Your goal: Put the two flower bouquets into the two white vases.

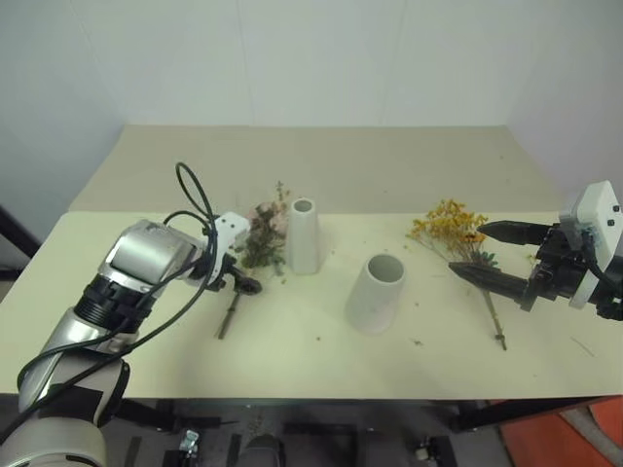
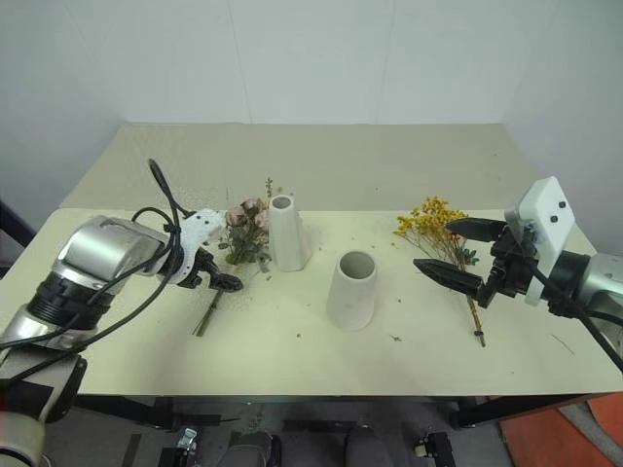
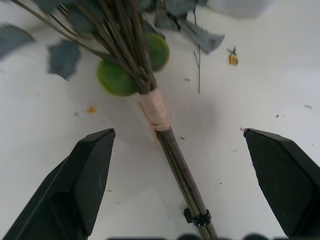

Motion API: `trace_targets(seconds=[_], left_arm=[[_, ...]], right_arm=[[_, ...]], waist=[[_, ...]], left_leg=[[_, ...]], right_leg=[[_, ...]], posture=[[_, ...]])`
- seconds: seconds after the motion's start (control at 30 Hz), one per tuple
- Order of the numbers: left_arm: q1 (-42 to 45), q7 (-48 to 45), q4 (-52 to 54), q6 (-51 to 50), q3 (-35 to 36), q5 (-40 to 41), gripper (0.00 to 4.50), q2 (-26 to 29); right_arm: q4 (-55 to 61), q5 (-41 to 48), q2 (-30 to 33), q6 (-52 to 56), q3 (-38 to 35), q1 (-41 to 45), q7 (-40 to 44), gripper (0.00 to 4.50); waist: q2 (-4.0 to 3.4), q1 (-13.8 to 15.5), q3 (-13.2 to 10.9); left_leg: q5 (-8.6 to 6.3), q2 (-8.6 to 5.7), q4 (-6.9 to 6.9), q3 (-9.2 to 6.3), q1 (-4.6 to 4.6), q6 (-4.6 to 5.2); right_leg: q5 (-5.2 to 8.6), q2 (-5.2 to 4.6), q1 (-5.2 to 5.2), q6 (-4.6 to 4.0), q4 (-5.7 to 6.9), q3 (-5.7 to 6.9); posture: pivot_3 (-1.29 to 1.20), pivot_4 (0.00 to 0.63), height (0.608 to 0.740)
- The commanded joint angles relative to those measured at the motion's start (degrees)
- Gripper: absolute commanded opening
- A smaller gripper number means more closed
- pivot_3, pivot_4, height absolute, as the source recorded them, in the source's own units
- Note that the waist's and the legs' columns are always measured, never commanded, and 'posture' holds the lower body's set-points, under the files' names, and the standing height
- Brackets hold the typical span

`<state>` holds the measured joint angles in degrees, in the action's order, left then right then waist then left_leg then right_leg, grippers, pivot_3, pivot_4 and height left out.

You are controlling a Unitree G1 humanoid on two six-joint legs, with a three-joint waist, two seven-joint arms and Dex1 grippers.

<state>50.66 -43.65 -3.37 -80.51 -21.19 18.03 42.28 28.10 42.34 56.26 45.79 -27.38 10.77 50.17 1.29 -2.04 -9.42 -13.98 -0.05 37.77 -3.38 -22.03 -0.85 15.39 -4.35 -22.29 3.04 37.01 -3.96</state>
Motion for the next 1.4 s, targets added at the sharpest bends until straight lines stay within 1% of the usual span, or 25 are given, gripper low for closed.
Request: trace_targets(seconds=[0.03, 0.1, 0.2, 0.37, 0.6, 0.63, 0.77, 0.87, 1.03, 1.17, 1.27, 1.4], left_arm=[[1.0, 2.3, 0.0, -1.0, 0.3, -0.8, 4.5, -1.8], [0.8, 4.6, -1.4, -0.9, 0.5, -1.8, 4.5, -3.7], [0.8, 6.0, -2.9, -0.6, 1.2, -1.9, 3.93, -5.3], [1.6, 6.8, -5.8, 0.1, 0.5, -2.5, 2.48, -6.9], [3.4, 7.5, -9.5, 1.5, 1.2, -3.3, 0.27, -8.5], [3.7, 7.8, -10.0, 1.7, 1.7, -3.5, 0.09, -8.6], [5.2, 12.5, -14.1, 3.4, 4.9, -6.3, 0.07, -9.5], [4.9, 16.9, -16.0, 8.8, 9.7, -8.1, 0.07, -10.1], [5.7, 19.9, -17.1, 14.3, 14.7, -9.5, 0.07, -9.5], [5.6, 22.4, -15.9, 22.2, 21.7, -8.6, 0.07, -10.5], [5.9, 22.9, -14.6, 33.7, 27.2, -6.8, 0.07, -12.1], [7.8, 21.5, -15.3, 40.6, 29.2, -5.7, 0.07, -13.8]], right_arm=[[0.5, 0.5, 1.2, -1.4, -1.1, 0.9, 0.4, 4.48], [0.5, 0.6, 1.2, -1.3, -1.1, 0.9, 0.5, 4.48], [0.7, 0.7, 1.1, -1.1, -1.2, 0.9, 0.3, 4.5], [1.0, 0.9, 0.8, -1.0, -1.2, 0.6, 0.1, 4.5], [1.3, 1.2, 0.7, -0.8, -1.2, 0.4, -0.4, 4.5], [1.3, 1.2, 0.8, -0.8, -1.2, 0.3, -0.4, 4.5], [1.1, 1.2, 0.7, -0.8, -1.1, 0.2, -0.6, 4.5], [1.2, 1.4, 0.7, -0.7, -1.3, 0.0, -0.6, 4.5], [0.7, 1.5, 0.5, -0.9, -1.0, 0.2, -0.5, 4.5], [0.1, 1.6, 0.2, -1.1, -0.4, 0.5, -0.4, 4.5], [-1.0, 1.8, -0.6, -1.7, 0.1, 1.4, -0.5, 4.5], [-2.4, 2.7, -1.8, -2.4, 0.4, 4.0, -0.8, 4.5]], waist=[[0.0, 0.0, 0.0], [0.0, 0.2, 0.0], [-0.01, 0.3, 0.0], [-0.02, 0.6, 0.0], [-0.03, 1.3, 0.0], [-0.03, 1.3, 0.0], [-0.03, 1.3, 0.0], [-0.01, 1.1, 0.0], [0.0, 1.1, 0.0], [0.0, 1.3, 0.0], [0.02, 1.3, 0.0], [0.02, 1.3, 0.0]], left_leg=[[0.0, 0.0, 0.0, 0.0, -0.01, 0.0], [0.0, -0.01, 0.0, 0.0, -0.01, 0.0], [0.0, -0.01, 0.02, 0.0, 0.02, 0.0], [0.0, -0.02, 0.02, 0.0, 0.05, 0.0], [0.0, -0.04, 0.02, 0.0, 0.04, 0.0], [0.0, -0.04, 0.02, 0.0, 0.03, 0.0], [0.0, -0.03, 0.03, 0.0, 0.05, 0.0], [0.0, -0.03, 0.03, 0.0, 0.04, 0.0], [0.0, -0.03, 0.02, -0.01, -0.04, 0.0], [0.0, -0.04, 0.04, -0.01, -0.04, -0.01], [0.01, -0.04, 0.04, -0.01, -0.06, -0.01], [0.01, -0.06, 0.04, -0.01, -0.07, -0.01]], right_leg=[[0.0, 0.0, 0.0, 0.0, -0.01, 0.0], [0.0, -0.01, 0.0, 0.0, -0.01, 0.0], [0.0, -0.01, 0.01, 0.0, 0.01, 0.0], [0.0, -0.02, 0.03, 0.0, 0.02, 0.0], [0.0, -0.03, 0.03, 0.0, 0.01, 0.0], [0.0, -0.03, 0.03, 0.0, 0.0, 0.0], [0.0, -0.03, 0.03, 0.0, 0.02, 0.0], [0.0, -0.02, 0.01, 0.0, 0.02, 0.0], [-0.01, -0.03, -0.06, -0.01, 0.01, 0.0], [-0.01, -0.05, -0.05, -0.01, 0.01, 0.0], [-0.01, -0.07, -0.06, -0.01, 0.01, 0.01], [-0.02, -0.09, -0.06, -0.01, 0.0, 0.01]], posture=[[0.0, 0.15, 0.74], [0.0, 0.15, 0.74], [0.0, 0.15, 0.74], [0.0, 0.15, 0.74], [0.0, 0.15, 0.74], [0.0, 0.15, 0.74], [0.0, 0.15, 0.74], [0.0, 0.15, 0.74], [0.0, 0.15, 0.74], [0.0, 0.15, 0.74], [0.0, 0.15, 0.74], [0.0, 0.15, 0.74]])
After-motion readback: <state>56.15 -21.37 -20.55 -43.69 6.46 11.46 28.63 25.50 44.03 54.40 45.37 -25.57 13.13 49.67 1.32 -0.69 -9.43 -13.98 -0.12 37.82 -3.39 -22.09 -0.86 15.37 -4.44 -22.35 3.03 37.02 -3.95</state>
